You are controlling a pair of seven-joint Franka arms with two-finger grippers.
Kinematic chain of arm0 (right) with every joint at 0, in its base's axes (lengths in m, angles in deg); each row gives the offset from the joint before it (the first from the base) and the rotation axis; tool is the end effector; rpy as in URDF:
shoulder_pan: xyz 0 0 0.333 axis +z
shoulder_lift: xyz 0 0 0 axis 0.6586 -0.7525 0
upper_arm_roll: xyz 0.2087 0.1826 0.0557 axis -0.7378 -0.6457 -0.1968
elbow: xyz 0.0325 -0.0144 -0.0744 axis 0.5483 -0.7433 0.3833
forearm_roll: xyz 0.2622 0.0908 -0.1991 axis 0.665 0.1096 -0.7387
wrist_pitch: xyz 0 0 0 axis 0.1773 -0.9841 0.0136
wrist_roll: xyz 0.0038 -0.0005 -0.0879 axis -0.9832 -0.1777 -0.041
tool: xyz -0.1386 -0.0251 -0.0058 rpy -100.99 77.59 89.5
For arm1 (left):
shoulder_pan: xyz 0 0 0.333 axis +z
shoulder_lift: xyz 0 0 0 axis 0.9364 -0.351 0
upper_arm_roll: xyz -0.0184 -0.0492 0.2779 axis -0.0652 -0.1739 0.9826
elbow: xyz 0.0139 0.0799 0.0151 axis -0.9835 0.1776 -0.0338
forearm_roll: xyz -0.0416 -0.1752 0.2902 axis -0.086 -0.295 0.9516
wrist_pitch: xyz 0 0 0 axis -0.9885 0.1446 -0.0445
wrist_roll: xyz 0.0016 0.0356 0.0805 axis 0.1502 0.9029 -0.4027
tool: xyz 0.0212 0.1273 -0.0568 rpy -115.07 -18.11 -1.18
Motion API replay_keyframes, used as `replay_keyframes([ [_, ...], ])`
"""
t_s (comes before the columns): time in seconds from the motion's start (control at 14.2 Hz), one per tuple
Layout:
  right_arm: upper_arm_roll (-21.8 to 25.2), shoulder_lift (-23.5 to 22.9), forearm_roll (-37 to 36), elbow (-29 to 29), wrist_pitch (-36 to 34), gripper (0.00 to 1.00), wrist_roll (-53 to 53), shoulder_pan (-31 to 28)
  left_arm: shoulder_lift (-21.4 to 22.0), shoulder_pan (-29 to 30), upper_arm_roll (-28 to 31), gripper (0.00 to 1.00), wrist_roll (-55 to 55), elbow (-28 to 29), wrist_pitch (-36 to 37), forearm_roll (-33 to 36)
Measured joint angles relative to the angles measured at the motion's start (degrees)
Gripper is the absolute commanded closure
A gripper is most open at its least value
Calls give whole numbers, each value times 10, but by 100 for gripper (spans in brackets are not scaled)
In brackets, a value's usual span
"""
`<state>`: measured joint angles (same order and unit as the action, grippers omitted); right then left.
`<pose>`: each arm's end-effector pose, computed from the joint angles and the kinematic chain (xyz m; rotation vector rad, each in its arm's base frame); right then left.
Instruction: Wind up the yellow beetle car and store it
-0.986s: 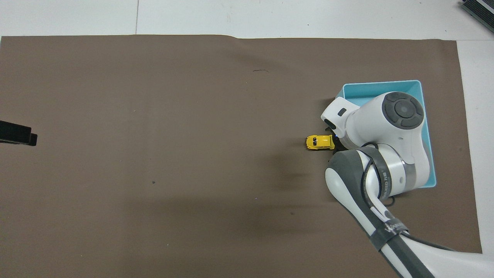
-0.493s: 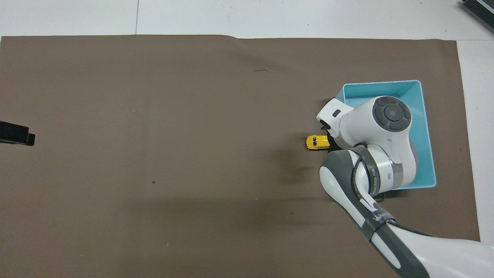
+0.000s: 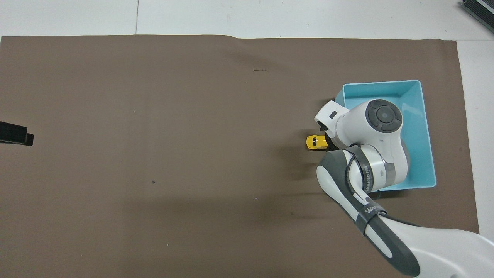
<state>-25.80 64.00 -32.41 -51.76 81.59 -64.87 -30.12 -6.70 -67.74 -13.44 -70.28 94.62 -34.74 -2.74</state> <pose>0.5248 0.1302 0.2852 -2.1868 -2.2208 -0.0162 0.4698 -0.0131 0.6001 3.1305 -0.1086 -0.0026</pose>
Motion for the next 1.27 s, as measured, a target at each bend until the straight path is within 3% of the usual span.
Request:
replay_keyframes([
  [0.35, -1, -9, 0, -23, 42, 0, 0, 1, 0, 0, 0, 0, 0, 0, 0, 0],
  [0.42, -1, -11, 0, -25, 45, 7, 0, 1, 0, 0, 0, 0, 0, 0, 0, 0],
  [0.49, -1, -12, -1, -26, 49, 19, 0, 1, 0, 0, 0, 0, 0, 0, 0, 0],
  [0.56, -1, -13, -1, -27, 51, 57, 0, 1, 0, 0, 0, 0, 0, 0, 0, 0],
  [0.63, -1, -14, -1, -27, 53, 74, 0, 1, 0, 0, 0, 0, 0, 0, 0, 0],
  [0.77, -1, -14, -1, -27, 53, 97, 0, 3, 0, 0, 0, 0, 0, 0, 0, 0],
  [1.27, -2, -18, -9, 4, 28, 100, 0, 18, 0, 0, 0, 0, 0, 0, 0, 0],
])
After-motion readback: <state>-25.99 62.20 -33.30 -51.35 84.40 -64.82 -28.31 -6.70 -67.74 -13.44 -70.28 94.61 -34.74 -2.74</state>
